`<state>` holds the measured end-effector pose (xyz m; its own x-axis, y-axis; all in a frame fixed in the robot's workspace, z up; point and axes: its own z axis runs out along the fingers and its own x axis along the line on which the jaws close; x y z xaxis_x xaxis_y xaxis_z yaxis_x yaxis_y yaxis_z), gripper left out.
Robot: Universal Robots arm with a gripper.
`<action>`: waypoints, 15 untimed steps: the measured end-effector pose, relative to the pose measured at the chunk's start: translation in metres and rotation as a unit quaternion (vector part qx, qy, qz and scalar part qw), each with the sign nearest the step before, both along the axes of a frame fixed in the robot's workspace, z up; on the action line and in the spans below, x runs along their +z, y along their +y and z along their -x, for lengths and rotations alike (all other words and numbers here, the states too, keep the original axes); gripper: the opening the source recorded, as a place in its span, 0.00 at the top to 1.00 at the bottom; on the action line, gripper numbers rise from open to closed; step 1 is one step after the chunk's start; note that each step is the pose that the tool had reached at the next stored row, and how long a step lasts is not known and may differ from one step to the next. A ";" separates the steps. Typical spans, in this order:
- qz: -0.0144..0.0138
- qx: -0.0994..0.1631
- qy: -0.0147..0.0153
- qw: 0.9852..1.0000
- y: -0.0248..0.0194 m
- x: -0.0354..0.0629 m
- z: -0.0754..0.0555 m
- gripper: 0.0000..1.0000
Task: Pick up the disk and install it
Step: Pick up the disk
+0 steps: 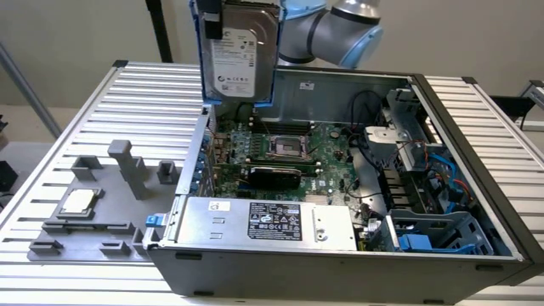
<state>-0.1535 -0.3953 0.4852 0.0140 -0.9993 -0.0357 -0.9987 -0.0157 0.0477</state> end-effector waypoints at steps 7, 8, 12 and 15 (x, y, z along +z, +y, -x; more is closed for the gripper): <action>-0.001 0.000 0.000 1.000 -0.0069 -0.0001 -0.032 0.67; -0.001 0.000 0.000 1.000 -0.0078 -0.0001 -0.036 0.67; -0.001 0.000 0.000 1.000 -0.0110 -0.0006 -0.054 0.67; -0.001 0.000 0.000 1.000 -0.0143 -0.0013 -0.068 0.67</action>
